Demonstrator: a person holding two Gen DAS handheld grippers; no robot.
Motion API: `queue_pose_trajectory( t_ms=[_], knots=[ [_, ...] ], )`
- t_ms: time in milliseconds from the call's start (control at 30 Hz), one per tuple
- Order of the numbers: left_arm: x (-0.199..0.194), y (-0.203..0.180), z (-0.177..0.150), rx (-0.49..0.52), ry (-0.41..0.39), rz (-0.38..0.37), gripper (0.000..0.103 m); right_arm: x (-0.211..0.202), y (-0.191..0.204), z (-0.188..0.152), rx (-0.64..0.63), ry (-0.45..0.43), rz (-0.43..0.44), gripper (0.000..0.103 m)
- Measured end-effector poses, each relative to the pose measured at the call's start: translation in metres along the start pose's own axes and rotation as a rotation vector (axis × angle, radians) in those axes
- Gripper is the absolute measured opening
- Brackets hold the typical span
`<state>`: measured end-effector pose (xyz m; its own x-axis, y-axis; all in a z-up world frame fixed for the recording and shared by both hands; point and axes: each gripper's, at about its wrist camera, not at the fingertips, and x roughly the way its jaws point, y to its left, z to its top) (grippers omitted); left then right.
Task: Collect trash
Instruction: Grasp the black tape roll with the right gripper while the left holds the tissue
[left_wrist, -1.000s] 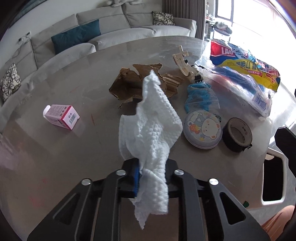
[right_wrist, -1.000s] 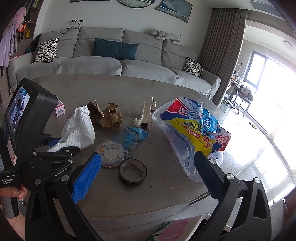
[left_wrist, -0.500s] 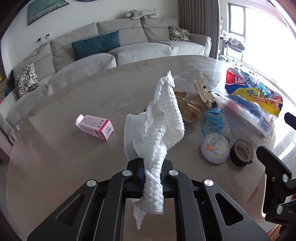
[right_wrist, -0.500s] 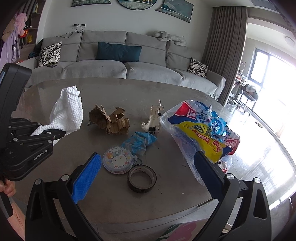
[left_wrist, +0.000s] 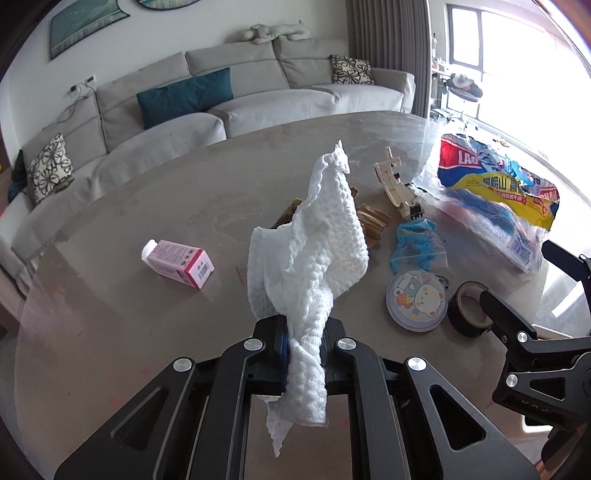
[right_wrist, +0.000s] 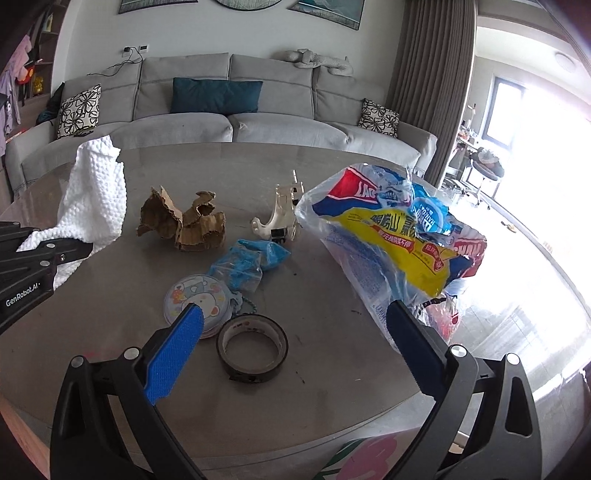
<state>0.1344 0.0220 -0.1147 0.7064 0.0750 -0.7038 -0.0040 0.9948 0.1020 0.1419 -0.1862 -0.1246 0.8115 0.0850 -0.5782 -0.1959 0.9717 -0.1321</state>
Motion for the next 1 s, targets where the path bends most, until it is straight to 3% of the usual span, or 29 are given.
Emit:
queue_pose_trajectory(
  t_ms=[333, 467, 733, 1000],
  knots=[
    [0.007, -0.016, 0.0, 0.029, 0.021, -0.002, 0.01, 0.015, -0.006, -0.012, 0.014, 0.042, 0.037, 0.083],
    [0.006, -0.024, 0.002, 0.046, 0.018, -0.005, 0.011, 0.022, -0.008, -0.014, 0.019, 0.061, 0.056, 0.075],
    [0.011, -0.03, 0.003, 0.068, 0.032, -0.002, 0.011, 0.034, -0.011, -0.015, 0.022, 0.098, 0.073, 0.072],
    [0.008, -0.03, 0.005, 0.074, 0.028, -0.007, 0.011, 0.04, -0.021, -0.011, 0.101, 0.146, 0.145, 0.072]
  ],
)
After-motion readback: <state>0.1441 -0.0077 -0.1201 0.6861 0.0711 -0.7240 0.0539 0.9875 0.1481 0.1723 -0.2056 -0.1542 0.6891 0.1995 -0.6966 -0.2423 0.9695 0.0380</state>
